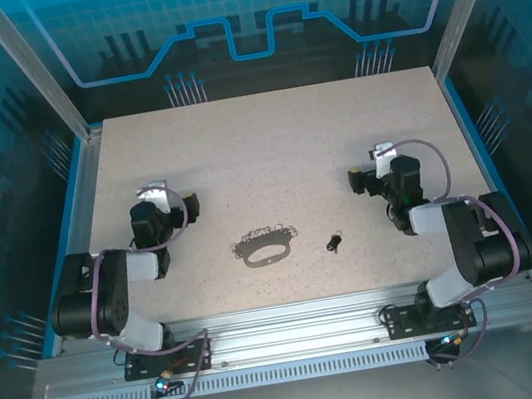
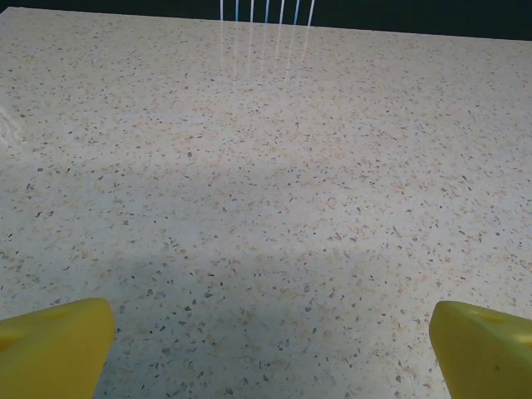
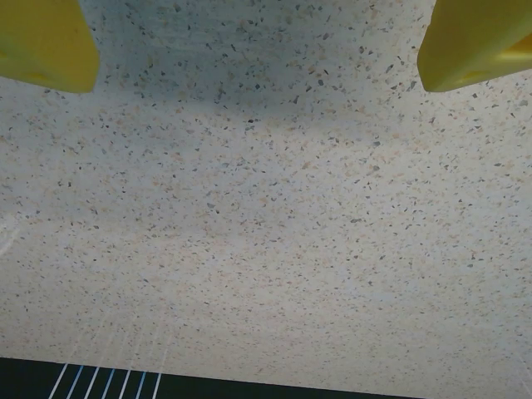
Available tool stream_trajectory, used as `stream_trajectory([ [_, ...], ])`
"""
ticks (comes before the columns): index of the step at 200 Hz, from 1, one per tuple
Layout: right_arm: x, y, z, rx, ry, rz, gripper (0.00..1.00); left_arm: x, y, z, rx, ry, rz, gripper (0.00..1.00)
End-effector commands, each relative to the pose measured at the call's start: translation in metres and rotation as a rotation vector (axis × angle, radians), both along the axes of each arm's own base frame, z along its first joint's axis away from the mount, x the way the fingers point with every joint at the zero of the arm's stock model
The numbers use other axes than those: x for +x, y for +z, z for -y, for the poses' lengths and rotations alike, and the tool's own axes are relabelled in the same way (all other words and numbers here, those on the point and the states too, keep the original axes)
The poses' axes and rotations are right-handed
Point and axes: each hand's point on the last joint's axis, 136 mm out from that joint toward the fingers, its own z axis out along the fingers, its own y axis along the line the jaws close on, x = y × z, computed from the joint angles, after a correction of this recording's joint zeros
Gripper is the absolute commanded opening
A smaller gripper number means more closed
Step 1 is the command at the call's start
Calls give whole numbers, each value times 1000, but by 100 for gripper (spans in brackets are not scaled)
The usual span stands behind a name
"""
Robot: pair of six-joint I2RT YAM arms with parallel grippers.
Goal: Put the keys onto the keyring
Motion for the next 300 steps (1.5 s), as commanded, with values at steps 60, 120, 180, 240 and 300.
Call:
stream_trajectory([
  [60,4,6,-3,-3,19,26,100,4,9,0,-8,-13,33,99],
  [120,4,6,-3,-3,18,27,100,4,9,0,-15,-12,31,99],
  [180,4,6,-2,3,21,25,100,4,9,-1,-23,-15,33,99],
  [240,8,19,2,20,3,-14,100,-5,24,-2,-19,-9,83,99],
  [300,12,72,40,131,-261,-119,100,-10,64,-2,-30,5,71,99],
])
